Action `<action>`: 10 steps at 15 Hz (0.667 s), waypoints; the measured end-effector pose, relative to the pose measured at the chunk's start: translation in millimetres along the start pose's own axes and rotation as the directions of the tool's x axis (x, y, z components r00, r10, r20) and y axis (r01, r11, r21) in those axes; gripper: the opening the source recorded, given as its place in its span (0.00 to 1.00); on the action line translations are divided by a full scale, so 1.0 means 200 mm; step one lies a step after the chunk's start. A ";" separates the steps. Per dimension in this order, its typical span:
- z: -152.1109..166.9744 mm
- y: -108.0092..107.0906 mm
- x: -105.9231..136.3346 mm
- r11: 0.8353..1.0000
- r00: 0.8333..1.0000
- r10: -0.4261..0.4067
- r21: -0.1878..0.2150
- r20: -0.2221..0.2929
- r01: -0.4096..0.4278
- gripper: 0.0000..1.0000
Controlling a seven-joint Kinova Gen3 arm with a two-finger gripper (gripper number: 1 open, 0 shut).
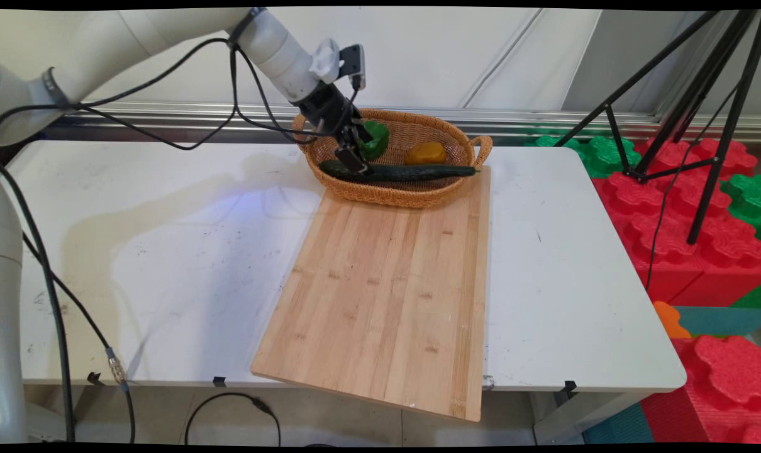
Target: Pick up the cucumber from the vegetable basket
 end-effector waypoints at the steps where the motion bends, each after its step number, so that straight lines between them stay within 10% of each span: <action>1: 0.03 -0.01 0.00 1.000 1.000 0.001 -0.004 0.003 -0.001 1.00; 10: 0.26 -0.12 0.04 0.999 1.000 -0.007 -0.033 0.023 0.007 1.00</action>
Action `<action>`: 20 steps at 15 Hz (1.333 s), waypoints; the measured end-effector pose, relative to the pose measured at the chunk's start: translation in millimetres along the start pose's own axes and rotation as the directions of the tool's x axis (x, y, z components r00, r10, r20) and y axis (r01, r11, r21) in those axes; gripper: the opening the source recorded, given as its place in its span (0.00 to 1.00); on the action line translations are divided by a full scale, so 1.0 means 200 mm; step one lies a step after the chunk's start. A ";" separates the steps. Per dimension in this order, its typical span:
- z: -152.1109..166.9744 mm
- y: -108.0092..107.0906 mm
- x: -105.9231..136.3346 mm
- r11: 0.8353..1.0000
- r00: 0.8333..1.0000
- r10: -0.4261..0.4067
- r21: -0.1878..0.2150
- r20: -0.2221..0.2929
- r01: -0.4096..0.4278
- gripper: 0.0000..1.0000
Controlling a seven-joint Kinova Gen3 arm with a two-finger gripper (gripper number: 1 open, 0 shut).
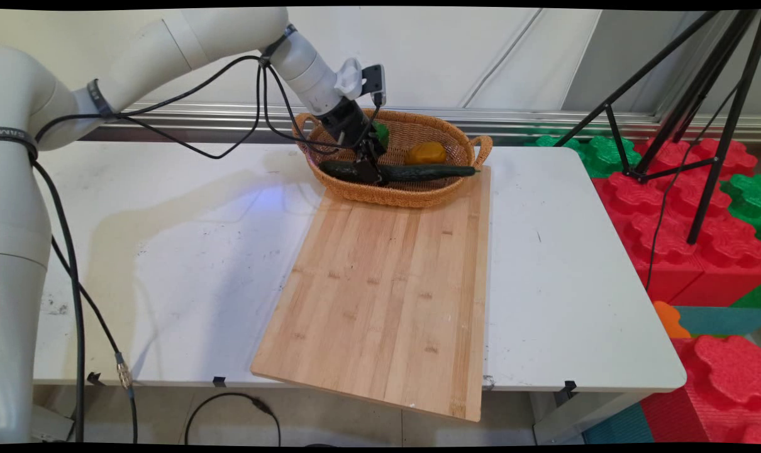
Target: Pick up the cucumber from the vegetable basket, then place the picked object on the cutting board
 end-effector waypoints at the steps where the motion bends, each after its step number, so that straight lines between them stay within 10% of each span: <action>1: 0.01 0.00 0.00 1.000 1.000 -0.001 -0.003 0.001 0.001 1.00; 4: 0.03 -0.01 0.00 1.000 1.000 -0.001 -0.009 0.001 0.001 1.00; 5: 0.04 -0.01 -0.01 1.000 1.000 -0.003 -0.015 -0.002 0.003 0.00; 20: -0.13 -0.01 -0.01 0.997 0.996 0.040 -0.057 -0.079 -0.044 0.00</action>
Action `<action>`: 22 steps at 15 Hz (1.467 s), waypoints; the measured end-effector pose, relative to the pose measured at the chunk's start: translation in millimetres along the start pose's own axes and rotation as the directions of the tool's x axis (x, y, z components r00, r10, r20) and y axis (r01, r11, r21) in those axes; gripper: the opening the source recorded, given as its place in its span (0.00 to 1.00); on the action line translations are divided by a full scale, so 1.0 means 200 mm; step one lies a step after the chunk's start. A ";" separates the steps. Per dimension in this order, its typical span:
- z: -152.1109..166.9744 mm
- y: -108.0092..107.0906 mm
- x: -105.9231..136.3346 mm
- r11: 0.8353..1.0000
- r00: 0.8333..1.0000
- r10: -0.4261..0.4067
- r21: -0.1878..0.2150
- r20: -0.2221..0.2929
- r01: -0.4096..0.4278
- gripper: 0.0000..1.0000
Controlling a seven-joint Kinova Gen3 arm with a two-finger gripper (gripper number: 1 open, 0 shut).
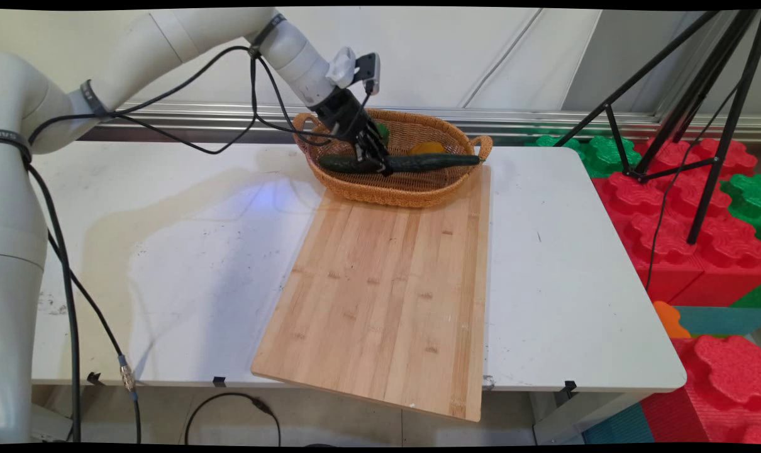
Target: Place the picked object on the cutting board
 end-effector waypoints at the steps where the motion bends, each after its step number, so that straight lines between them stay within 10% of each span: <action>1: -0.03 0.01 0.00 1.000 1.000 0.007 0.001 -0.013 -0.007 0.00; 13: -0.52 0.20 0.00 1.000 0.990 0.004 0.016 -0.140 -0.002 0.00; 22: -0.86 0.54 -0.06 0.993 0.982 -0.100 -0.081 -0.161 0.088 0.00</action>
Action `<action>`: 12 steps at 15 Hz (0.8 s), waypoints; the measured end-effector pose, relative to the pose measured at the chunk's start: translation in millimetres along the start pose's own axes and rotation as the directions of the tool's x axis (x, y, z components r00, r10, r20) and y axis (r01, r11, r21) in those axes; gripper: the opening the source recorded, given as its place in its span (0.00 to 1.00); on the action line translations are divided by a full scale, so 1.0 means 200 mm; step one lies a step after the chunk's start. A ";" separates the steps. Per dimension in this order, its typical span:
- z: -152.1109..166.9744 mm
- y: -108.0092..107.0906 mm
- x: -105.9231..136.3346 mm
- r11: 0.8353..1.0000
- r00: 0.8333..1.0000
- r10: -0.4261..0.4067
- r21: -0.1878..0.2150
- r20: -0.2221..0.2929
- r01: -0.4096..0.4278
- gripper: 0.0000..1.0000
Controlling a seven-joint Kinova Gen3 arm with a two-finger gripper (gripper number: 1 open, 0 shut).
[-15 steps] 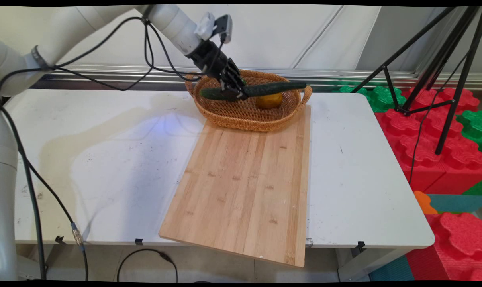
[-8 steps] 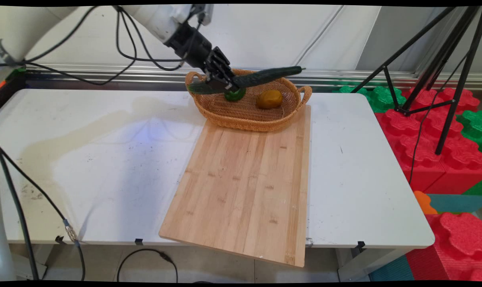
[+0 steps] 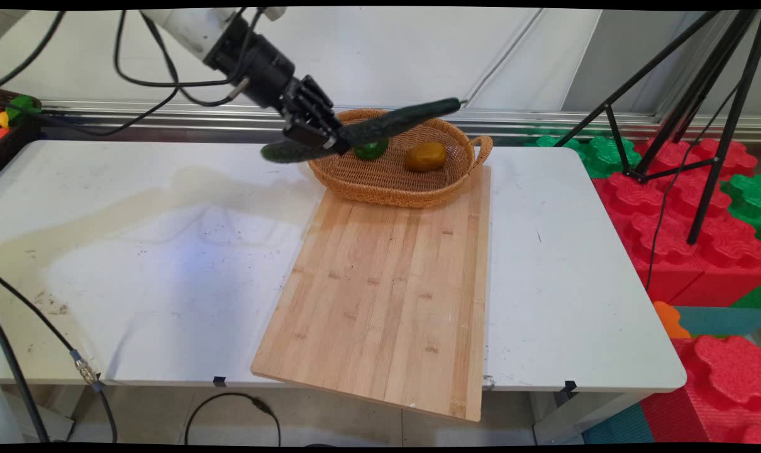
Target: Place the picked object on the cutting board
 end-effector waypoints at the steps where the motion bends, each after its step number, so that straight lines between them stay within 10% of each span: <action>1: -0.02 0.05 -0.01 1.000 1.000 -0.013 -0.015 0.003 0.013 0.00; 12: 0.17 0.46 -0.13 0.995 0.993 -0.059 -0.074 0.106 0.067 0.00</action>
